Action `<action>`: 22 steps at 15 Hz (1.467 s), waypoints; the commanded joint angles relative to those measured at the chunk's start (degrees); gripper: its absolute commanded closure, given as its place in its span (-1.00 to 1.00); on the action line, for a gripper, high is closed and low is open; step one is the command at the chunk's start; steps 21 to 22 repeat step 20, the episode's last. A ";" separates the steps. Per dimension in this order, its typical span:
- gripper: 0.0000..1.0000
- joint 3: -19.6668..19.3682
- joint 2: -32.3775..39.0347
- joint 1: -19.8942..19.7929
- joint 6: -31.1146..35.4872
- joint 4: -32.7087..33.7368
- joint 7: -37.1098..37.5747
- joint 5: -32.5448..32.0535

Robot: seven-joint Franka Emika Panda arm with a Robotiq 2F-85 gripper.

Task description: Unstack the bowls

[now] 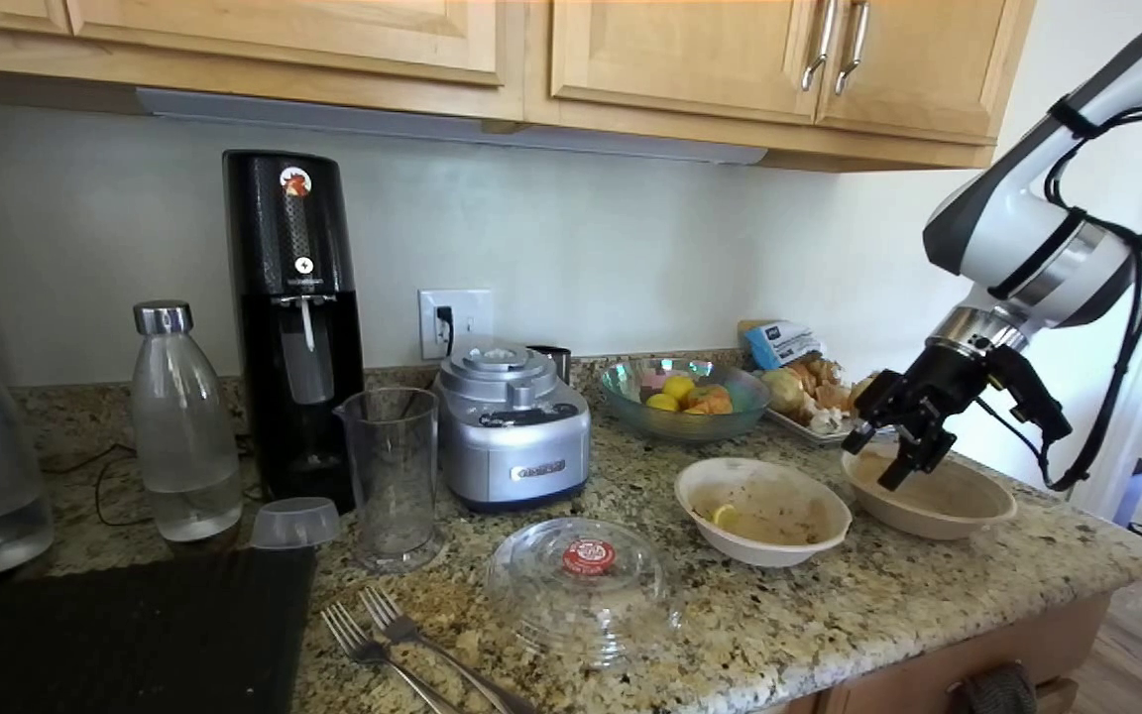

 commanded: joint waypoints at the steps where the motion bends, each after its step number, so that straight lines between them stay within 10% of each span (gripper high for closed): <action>1: -1.00 -0.68 -7.90 -1.04 -2.78 -4.38 1.52 -2.77; 22: -1.00 -2.93 -14.08 -0.93 -1.15 -6.01 0.13 -11.41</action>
